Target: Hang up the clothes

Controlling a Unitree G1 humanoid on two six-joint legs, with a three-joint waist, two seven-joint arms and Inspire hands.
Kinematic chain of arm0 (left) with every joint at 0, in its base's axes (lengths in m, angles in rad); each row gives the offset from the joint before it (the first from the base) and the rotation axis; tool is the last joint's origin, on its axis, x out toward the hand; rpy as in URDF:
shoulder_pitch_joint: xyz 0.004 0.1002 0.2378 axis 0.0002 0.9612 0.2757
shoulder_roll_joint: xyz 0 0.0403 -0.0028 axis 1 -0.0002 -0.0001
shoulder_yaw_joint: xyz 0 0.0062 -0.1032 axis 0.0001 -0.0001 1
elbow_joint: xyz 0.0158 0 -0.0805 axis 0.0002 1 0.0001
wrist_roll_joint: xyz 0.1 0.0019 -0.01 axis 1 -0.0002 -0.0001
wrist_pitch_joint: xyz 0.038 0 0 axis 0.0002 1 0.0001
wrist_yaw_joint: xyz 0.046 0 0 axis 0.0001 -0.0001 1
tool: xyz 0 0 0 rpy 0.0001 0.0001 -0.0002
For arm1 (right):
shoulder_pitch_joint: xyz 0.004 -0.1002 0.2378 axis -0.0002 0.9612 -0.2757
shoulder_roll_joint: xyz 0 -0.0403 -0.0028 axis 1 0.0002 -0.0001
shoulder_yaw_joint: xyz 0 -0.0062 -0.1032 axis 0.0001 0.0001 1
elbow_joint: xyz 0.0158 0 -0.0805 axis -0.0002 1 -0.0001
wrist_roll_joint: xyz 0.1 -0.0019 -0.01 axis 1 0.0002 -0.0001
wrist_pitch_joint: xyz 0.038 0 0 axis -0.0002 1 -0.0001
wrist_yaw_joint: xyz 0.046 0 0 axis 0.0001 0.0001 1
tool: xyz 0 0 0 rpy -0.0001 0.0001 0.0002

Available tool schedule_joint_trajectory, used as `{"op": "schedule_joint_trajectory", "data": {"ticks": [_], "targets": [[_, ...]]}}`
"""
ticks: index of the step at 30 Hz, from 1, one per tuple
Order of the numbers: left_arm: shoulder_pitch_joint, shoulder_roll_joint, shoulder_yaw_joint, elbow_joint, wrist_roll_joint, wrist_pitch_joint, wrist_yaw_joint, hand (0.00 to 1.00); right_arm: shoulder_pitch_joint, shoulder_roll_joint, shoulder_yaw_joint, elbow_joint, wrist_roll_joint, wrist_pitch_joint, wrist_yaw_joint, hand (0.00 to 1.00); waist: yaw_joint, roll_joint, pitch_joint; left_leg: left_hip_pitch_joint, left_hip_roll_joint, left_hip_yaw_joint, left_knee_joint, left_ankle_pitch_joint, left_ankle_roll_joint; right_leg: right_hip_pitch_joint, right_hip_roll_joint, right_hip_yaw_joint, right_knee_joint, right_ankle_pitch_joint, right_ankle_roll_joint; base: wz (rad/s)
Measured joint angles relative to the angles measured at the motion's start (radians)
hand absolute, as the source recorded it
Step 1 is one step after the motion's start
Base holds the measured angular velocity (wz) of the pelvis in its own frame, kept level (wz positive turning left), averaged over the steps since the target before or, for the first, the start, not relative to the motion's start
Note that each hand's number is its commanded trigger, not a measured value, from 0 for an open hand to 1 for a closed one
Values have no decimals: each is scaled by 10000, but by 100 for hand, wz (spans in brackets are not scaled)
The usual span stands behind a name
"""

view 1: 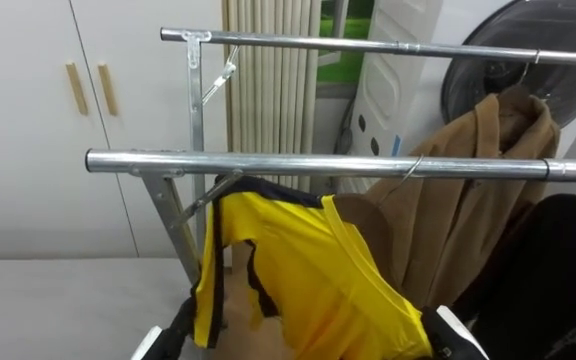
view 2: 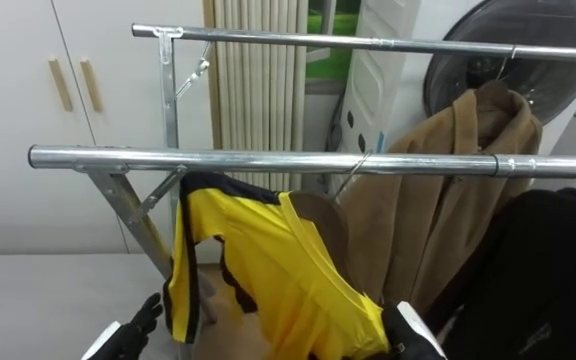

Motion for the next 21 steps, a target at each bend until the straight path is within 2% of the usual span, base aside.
{"op": "schedule_joint_trajectory", "data": {"ticks": [13, 21], "targets": [[0, 10, 4, -15, 12, 0, -1, 0, -10, -5, -5, -58, 104, -50, 39, 0, 4, 10, -5, -53, 0, 10, -7, -1, 2, -33, -2, -3, -30, -6, 15, 0], [2, 26, 193, -10, 46, 5, -71, 0, 51, -18, -30, -208, 2592, 112, 503, 0, -15, 232, 13, -12, 1, 6, -37, -1, 1, -33, 0, -31, 8, -12, 5, 0]]}}
